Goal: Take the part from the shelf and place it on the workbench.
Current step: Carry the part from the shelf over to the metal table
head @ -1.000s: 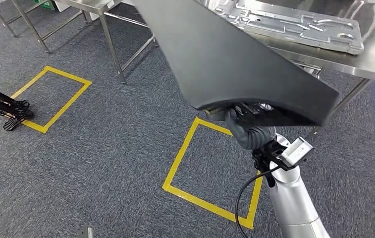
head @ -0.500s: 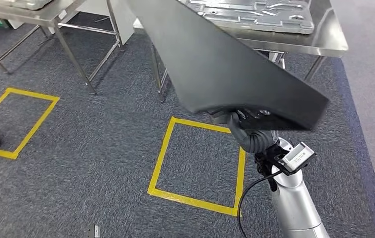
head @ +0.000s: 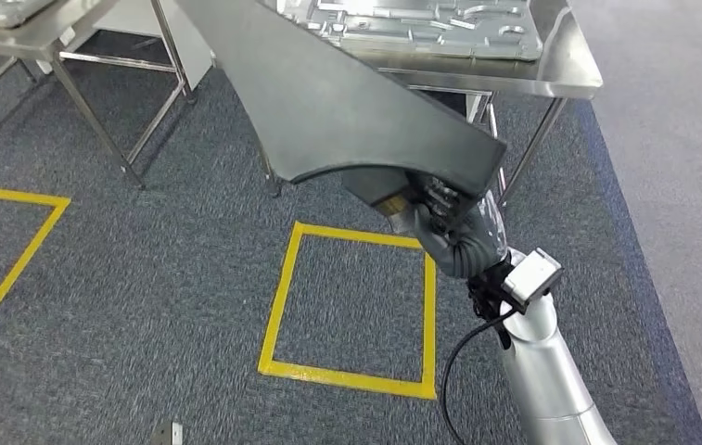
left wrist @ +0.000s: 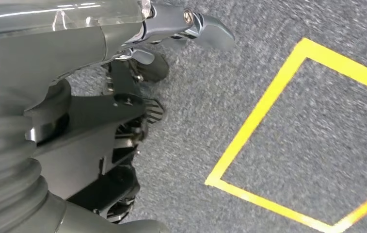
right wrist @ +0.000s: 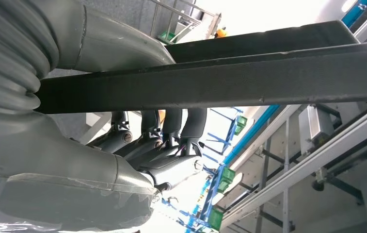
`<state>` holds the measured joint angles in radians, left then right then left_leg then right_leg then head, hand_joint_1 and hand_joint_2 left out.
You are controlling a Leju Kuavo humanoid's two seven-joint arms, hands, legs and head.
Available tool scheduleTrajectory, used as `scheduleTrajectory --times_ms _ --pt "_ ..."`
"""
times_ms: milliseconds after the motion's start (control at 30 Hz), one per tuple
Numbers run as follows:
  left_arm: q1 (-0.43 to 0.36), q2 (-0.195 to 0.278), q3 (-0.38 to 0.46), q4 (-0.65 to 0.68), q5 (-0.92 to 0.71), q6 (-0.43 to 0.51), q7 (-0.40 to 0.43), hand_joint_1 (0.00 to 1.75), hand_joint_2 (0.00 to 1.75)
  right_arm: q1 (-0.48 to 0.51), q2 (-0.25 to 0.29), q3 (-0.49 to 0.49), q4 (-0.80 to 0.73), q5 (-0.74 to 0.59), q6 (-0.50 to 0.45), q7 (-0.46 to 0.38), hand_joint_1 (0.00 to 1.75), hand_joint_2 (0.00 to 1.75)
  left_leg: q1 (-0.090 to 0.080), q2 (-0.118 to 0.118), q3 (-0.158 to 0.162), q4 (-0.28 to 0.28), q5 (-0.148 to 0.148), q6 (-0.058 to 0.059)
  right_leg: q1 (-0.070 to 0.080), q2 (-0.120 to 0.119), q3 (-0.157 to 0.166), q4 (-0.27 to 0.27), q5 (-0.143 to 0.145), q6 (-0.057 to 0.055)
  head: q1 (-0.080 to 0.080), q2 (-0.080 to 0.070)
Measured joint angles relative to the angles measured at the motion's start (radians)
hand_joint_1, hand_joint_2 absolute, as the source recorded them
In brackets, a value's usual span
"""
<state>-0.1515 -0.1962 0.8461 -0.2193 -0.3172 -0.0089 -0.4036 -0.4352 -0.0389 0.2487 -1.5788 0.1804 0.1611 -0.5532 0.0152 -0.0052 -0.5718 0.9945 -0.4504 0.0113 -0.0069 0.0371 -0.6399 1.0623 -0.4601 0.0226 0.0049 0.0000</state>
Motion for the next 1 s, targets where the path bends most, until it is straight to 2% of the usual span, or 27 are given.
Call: scheduleTrajectory --times_ms 100,133,167,200,267,300,333,433,500,533,600,633,667,700,767,800,833,867,933,1000 --pt "0.001 0.0 0.0 0.0 0.006 -0.009 -0.002 0.0 1.75 -0.002 -0.001 0.0 0.009 0.0 0.0 -0.001 1.75 1.75 0.001 0.01 0.0 -0.003 0.002 0.006 -0.005 -0.023 -0.089 0.19 -0.089 0.01 0.001 0.0" --pt "0.002 0.0 0.0 0.0 0.009 -0.014 -0.004 0.0 1.75 -0.001 -0.001 0.0 0.014 0.0 0.0 -0.001 1.75 1.75 0.001 0.012 0.0 -0.002 0.002 0.006 -0.009 -0.025 -0.109 0.232 -0.099 0.014 0.001 0.0" --pt "0.003 0.0 0.0 0.0 0.012 -0.021 -0.006 0.0 1.75 -0.001 -0.002 0.0 0.018 0.0 0.0 -0.001 1.75 1.75 0.002 0.014 -0.001 -0.001 0.001 0.005 -0.012 -0.027 -0.11 0.235 -0.089 0.017 0.001 0.0" --pt "0.004 -0.001 0.0 0.0 0.015 -0.029 -0.01 0.0 1.75 -0.001 -0.003 0.0 0.021 -0.001 0.0 -0.001 1.75 1.75 0.003 0.015 -0.001 0.001 0.0 0.002 -0.016 -0.03 -0.089 0.194 -0.062 0.02 0.001 0.0" --pt "0.003 -0.002 0.001 0.0 0.016 -0.044 -0.017 0.0 1.75 -0.005 -0.003 0.0 0.024 -0.002 0.0 0.0 1.75 1.75 0.003 0.016 -0.001 0.009 -0.006 -0.007 -0.021 -0.042 -0.015 0.052 -0.001 0.022 0.001 0.0" --pt "0.003 -0.002 0.001 0.0 0.018 -0.05 -0.02 0.0 1.75 -0.008 -0.003 0.0 0.025 -0.002 0.0 0.001 1.75 1.75 0.001 0.016 -0.003 0.014 -0.011 -0.014 -0.02 -0.045 0.012 -0.002 0.014 0.018 0.001 0.0" --pt "0.003 -0.002 0.001 0.0 0.02 -0.056 -0.024 0.0 1.75 -0.01 -0.003 0.0 0.026 -0.003 0.0 0.001 1.75 1.75 -0.001 0.016 -0.004 0.017 -0.014 -0.02 -0.018 -0.046 0.026 -0.03 0.018 0.013 0.0 0.0" --pt "0.002 -0.001 0.001 0.0 0.025 -0.063 -0.029 0.0 1.75 -0.012 -0.005 0.0 0.03 -0.003 0.0 0.003 1.75 1.75 0.0 0.018 -0.002 0.016 -0.018 -0.039 -0.014 -0.039 0.028 -0.04 0.016 -0.01 0.0 0.0" --pt "0.002 -0.001 0.001 0.0 0.026 -0.063 -0.028 0.0 1.75 -0.016 -0.005 0.0 0.032 -0.003 0.0 0.003 1.75 1.75 0.004 0.017 -0.016 0.051 -0.042 -0.048 -0.016 -0.037 0.032 -0.045 0.019 -0.023 -0.002 0.0" --pt "0.002 -0.001 0.001 0.0 0.027 -0.063 -0.026 0.0 1.75 -0.018 -0.005 0.0 0.032 -0.003 0.0 0.003 1.75 1.75 0.005 0.016 -0.039 0.101 -0.07 -0.051 -0.016 -0.036 0.034 -0.047 0.02 -0.028 -0.003 0.0" --pt "0.003 -0.001 0.002 0.0 0.03 -0.063 -0.019 0.0 1.75 -0.019 -0.005 0.0 0.035 -0.003 0.001 0.004 1.75 1.75 0.005 0.015 -0.108 0.242 -0.131 -0.054 -0.012 -0.034 0.035 -0.046 0.017 -0.034 -0.004 0.0" --pt "0.004 -0.001 0.002 0.0 0.031 -0.062 -0.015 0.0 1.75 -0.018 -0.005 0.0 0.038 -0.003 0.001 0.004 1.75 1.75 0.005 0.015 -0.137 0.295 -0.145 -0.054 -0.009 -0.032 0.035 -0.046 0.016 -0.036 -0.004 0.0" --pt "0.005 -0.001 0.002 0.0 0.032 -0.062 -0.012 0.0 1.75 -0.017 -0.005 0.0 0.04 -0.003 0.001 0.004 1.75 1.75 0.004 0.014 -0.149 0.312 -0.138 -0.052 -0.007 -0.03 0.037 -0.045 0.015 -0.037 -0.005 0.0" --pt "0.006 -0.001 0.003 0.0 0.032 -0.062 -0.01 0.0 1.75 -0.016 -0.005 0.0 0.042 -0.003 0.001 0.005 1.75 1.75 0.004 0.014 -0.142 0.286 -0.111 -0.048 -0.005 -0.027 0.039 -0.045 0.013 -0.037 -0.004 0.0" --pt "0.005 -0.001 0.003 0.0 0.032 -0.062 -0.008 0.0 1.75 -0.016 -0.005 0.0 0.044 -0.003 0.001 0.005 1.75 1.75 0.0 0.009 -0.086 0.152 -0.035 -0.033 -0.001 -0.022 0.045 -0.045 0.009 -0.036 -0.004 0.0" --pt "0.005 0.0 0.003 0.0 0.032 -0.062 -0.007 0.0 1.75 -0.017 -0.005 0.0 0.044 -0.003 0.001 0.005 1.75 1.75 -0.002 0.006 -0.057 0.088 -0.01 -0.026 0.001 -0.02 0.047 -0.045 0.008 -0.033 -0.004 0.0" --pt "0.005 0.0 0.003 0.0 0.032 -0.062 -0.006 0.0 1.75 -0.017 -0.005 0.0 0.045 -0.003 0.001 0.005 1.75 1.75 -0.005 0.003 -0.039 0.047 0.003 -0.019 0.001 -0.019 0.047 -0.045 0.007 -0.029 -0.004 0.0" --pt "0.005 0.0 0.003 0.0 0.032 -0.062 -0.005 0.0 1.75 -0.017 -0.005 0.0 0.046 -0.003 0.001 0.005 1.75 1.75 -0.008 0.001 -0.031 0.03 0.003 -0.015 0.001 -0.018 0.046 -0.045 0.007 -0.024 -0.003 0.0" --pt "0.005 0.0 0.004 0.0 0.032 -0.062 -0.002 0.0 1.75 -0.017 -0.005 0.0 0.046 -0.003 0.001 0.006 1.75 1.75 -0.007 0.002 -0.029 0.02 0.005 -0.009 0.0 -0.018 0.045 -0.047 0.007 -0.012 -0.003 0.0" --pt "0.004 -0.001 0.004 0.0 0.033 -0.063 -0.001 0.0 1.75 -0.018 -0.005 0.0 0.046 -0.003 0.001 0.006 1.75 1.75 -0.003 0.004 -0.022 0.006 0.012 0.002 0.0 -0.022 0.035 -0.022 -0.014 -0.001 -0.002 0.0"
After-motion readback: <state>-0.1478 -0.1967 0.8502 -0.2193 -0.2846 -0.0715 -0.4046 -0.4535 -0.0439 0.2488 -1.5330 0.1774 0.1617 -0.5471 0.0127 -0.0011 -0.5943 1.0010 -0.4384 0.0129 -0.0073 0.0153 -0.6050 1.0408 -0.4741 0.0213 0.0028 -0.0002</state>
